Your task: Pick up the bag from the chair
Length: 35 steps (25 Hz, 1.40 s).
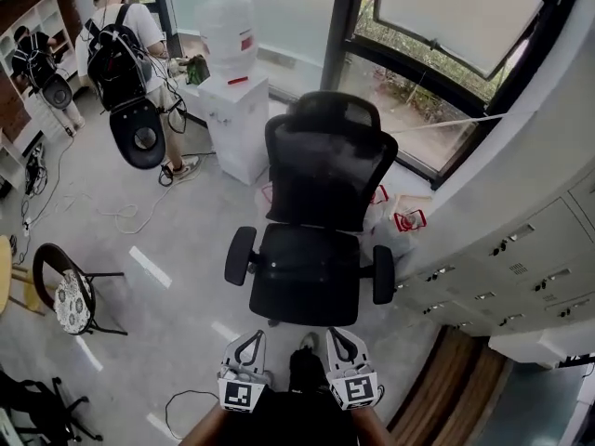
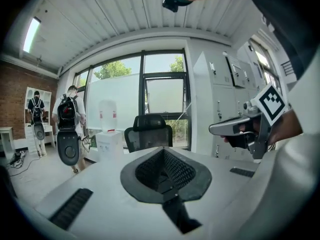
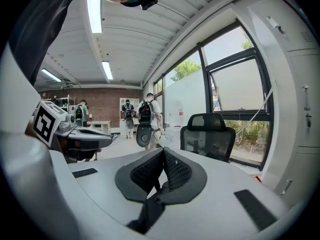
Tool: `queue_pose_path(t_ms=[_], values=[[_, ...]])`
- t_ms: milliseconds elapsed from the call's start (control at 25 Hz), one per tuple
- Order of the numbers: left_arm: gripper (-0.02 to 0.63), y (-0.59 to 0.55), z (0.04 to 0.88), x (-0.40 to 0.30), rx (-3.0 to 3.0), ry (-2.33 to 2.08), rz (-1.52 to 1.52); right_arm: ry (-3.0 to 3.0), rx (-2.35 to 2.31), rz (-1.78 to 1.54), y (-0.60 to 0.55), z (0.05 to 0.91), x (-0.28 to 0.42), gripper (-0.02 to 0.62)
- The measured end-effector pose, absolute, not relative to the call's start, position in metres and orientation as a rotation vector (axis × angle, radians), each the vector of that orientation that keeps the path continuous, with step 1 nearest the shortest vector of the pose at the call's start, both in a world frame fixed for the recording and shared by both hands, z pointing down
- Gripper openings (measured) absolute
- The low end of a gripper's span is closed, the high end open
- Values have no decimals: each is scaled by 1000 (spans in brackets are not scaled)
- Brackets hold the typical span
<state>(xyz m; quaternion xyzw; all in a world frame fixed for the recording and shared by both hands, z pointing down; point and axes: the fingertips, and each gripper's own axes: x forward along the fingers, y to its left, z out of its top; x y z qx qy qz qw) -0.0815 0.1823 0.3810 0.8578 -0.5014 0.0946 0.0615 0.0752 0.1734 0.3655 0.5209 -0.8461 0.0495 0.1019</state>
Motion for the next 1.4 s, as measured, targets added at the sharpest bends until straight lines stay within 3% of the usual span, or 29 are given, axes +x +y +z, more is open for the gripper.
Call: queue_pose_path(t_ms=[560, 1320, 1400], values=[[0, 70, 465, -42, 2681, -1447, 799, -2352, 1193, 137, 50, 453, 107, 0], [5, 10, 673, -5, 2678, -987, 1173, -2019, 812, 61, -1, 686, 97, 19], [142, 9, 698, -3, 2635, -918, 1181, -1981, 782, 75, 1, 712, 102, 56]])
